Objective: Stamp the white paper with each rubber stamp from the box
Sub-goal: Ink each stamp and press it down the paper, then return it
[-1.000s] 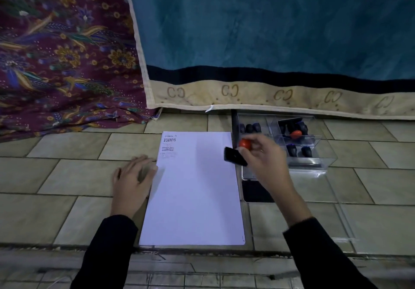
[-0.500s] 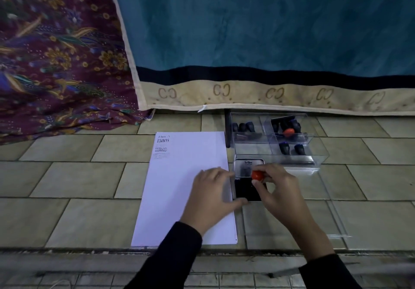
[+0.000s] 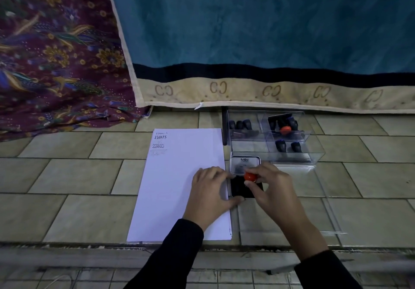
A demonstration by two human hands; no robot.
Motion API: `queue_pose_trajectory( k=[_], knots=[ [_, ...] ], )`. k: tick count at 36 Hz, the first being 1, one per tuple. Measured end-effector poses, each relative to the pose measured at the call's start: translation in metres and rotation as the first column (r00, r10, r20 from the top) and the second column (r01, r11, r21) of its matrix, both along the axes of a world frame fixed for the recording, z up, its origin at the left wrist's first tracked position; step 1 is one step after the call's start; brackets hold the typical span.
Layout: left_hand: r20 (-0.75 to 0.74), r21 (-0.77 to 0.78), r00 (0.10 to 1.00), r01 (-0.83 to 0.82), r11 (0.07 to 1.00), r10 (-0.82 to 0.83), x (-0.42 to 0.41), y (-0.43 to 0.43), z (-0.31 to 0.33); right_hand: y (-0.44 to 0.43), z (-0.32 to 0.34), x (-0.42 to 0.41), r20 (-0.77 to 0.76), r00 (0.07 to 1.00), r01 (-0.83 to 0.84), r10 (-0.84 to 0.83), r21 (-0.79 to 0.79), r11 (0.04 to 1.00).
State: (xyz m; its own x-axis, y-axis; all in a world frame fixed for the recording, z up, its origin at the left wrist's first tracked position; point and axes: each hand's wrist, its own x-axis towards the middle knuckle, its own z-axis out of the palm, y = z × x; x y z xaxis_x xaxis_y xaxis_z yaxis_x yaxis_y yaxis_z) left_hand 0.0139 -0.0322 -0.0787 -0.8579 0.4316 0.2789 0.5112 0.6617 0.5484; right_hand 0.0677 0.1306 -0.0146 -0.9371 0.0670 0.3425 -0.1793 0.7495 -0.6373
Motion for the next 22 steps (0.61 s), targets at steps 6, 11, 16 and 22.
queue_pose_trajectory(
  k=[6, 11, 16, 22],
  knots=[
    [0.050, 0.036, 0.999, -0.004, 0.999, 0.002, 0.000, 0.000, -0.001, 0.002, 0.003, -0.003, 0.073, 0.997, 0.020, -0.018, -0.026, 0.999],
    [0.058, 0.037, 0.998, -0.008, 0.999, 0.005, 0.000, 0.000, -0.001, 0.002, 0.008, -0.007, 0.155, 0.988, 0.039, -0.029, -0.060, 0.997],
    [0.056, 0.042, 0.998, -0.011, 0.999, 0.008, -0.001, 0.001, -0.003, 0.002, 0.008, -0.005, 0.156, 0.986, 0.060, -0.050, -0.058, 0.997],
    [0.264, 0.214, 0.965, -0.068, 0.974, 0.010, -0.002, -0.004, 0.009, -0.002, 0.012, -0.017, 0.179, 0.981, 0.065, -0.069, 0.028, 0.997]
  ],
)
